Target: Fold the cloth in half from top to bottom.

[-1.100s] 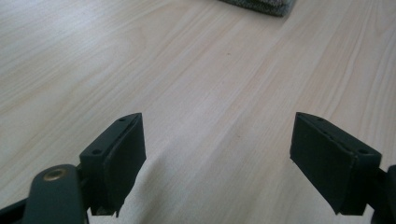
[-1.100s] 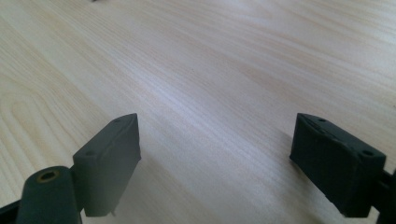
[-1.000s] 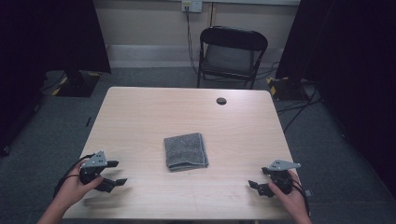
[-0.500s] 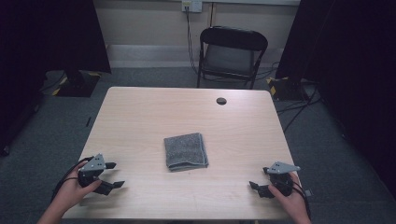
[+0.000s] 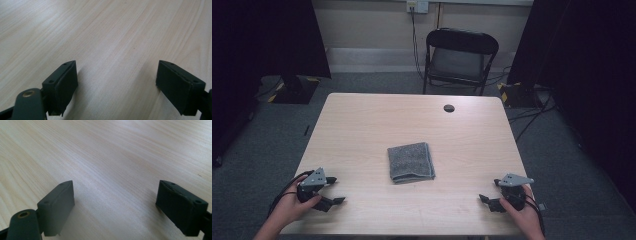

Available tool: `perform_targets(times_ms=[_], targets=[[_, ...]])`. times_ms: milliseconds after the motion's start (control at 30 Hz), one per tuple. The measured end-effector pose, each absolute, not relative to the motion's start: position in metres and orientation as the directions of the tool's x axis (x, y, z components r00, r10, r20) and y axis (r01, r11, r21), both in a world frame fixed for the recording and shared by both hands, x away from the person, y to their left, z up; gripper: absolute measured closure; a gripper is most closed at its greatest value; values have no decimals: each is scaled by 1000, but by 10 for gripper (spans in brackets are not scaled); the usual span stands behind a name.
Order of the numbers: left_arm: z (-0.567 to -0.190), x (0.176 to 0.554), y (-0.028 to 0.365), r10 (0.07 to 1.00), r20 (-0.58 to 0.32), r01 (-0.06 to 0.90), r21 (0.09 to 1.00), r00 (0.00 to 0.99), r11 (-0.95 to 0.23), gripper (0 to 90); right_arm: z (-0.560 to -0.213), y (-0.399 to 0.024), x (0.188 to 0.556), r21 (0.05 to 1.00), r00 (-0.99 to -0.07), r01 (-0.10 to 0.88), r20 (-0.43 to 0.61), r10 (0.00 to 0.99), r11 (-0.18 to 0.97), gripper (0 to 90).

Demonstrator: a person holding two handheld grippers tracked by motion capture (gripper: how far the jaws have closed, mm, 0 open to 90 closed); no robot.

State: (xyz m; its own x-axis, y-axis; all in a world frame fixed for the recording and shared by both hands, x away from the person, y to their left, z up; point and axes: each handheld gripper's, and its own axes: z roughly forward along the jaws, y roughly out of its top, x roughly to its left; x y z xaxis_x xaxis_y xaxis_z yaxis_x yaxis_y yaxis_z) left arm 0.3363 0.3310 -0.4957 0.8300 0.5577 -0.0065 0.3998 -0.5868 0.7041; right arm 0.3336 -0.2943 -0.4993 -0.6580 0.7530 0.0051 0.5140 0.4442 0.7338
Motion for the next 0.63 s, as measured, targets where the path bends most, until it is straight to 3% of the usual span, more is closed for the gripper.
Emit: perform_targets(times_ms=[633], targets=[[-501, 334, 335, 551, -12, 378, 740, 834, -557, 143, -499, -294, 334, 733, -657, 516, 6, 754, 443, 135]])
